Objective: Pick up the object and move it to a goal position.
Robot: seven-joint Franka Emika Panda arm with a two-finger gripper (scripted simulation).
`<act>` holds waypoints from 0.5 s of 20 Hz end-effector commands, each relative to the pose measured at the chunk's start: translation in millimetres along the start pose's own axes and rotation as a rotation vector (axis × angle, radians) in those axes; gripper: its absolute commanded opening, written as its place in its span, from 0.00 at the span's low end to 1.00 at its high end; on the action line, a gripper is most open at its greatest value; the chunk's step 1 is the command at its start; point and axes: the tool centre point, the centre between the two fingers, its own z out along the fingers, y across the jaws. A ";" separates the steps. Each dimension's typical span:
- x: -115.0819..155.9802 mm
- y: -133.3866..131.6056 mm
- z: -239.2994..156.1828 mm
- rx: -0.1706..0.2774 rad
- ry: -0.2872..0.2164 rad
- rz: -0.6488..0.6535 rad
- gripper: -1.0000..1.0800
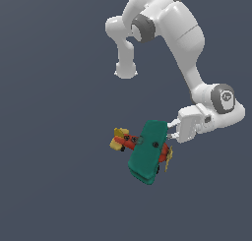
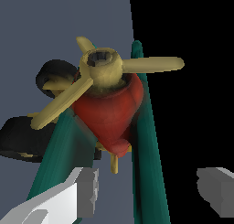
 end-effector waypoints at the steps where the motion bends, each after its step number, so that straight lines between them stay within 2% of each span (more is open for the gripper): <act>1: -0.3 0.1 -0.8 -0.001 -0.001 0.009 0.81; 10: -0.6 -0.2 4.0 -0.001 -0.001 0.012 0.81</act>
